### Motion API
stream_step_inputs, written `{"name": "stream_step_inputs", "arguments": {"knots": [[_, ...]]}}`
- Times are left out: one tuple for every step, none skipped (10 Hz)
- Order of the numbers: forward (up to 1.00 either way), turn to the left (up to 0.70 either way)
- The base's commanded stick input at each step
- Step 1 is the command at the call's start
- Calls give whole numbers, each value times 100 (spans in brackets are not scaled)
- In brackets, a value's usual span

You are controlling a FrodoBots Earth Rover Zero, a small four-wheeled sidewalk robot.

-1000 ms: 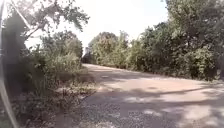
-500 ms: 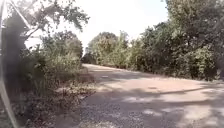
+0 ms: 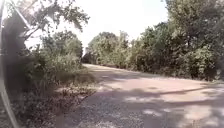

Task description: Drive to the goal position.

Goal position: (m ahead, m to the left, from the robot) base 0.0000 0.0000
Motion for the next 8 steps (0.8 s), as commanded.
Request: {"name": "stream_step_inputs", "arguments": {"knots": [[5,0],[5,0],[5,0],[5,0],[5,0],[5,0],[5,0],[5,0]]}}
